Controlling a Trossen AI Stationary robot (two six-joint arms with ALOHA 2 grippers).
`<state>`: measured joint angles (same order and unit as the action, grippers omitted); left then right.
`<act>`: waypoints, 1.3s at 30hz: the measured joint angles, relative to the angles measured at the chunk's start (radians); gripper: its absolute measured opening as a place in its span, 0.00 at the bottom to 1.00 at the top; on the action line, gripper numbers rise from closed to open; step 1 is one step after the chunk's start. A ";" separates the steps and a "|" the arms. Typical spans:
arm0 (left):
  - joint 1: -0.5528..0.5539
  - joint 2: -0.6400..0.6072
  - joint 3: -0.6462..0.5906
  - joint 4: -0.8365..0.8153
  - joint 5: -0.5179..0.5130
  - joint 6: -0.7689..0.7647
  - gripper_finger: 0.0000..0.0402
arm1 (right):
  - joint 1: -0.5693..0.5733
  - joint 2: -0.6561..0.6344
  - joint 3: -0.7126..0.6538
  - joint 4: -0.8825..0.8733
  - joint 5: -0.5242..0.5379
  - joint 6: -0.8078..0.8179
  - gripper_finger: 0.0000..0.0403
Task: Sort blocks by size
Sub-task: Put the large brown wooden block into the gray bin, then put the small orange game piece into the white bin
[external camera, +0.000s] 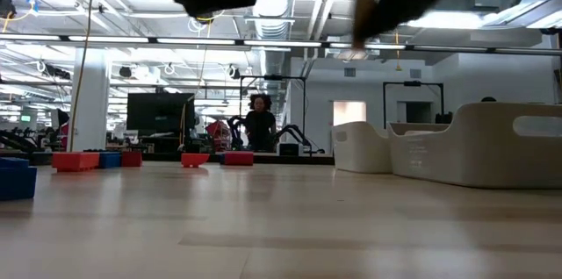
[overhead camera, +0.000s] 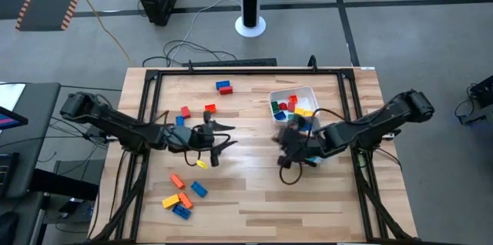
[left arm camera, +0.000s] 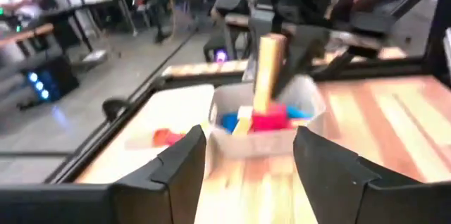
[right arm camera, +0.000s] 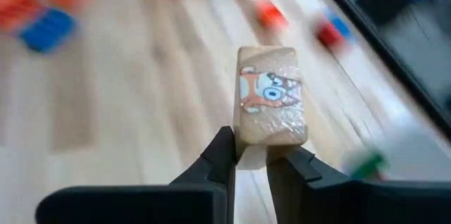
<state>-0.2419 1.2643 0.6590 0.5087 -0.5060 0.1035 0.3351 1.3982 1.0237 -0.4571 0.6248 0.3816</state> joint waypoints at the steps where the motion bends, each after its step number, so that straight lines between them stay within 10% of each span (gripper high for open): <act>1: 0.002 -0.025 0.000 -0.053 -0.013 -0.012 0.52 | 0.000 -0.012 0.000 -0.086 0.006 0.082 0.20; 9: 0.049 -0.166 0.000 -0.474 -0.138 -0.221 0.52 | -0.019 0.004 -0.041 -0.494 0.005 0.528 0.35; 24: 0.166 -0.198 0.000 -1.087 -0.051 -0.595 0.52 | -0.040 -0.006 -0.018 -0.413 0.003 0.460 0.40; 39: 0.518 0.015 0.000 -0.789 0.138 -0.217 0.52 | -0.057 -0.006 -0.013 0.050 0.004 -0.021 0.40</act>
<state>0.2756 1.2790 0.6590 -0.2799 -0.3683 -0.1139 0.2779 1.3926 1.0103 -0.4074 0.6286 0.3602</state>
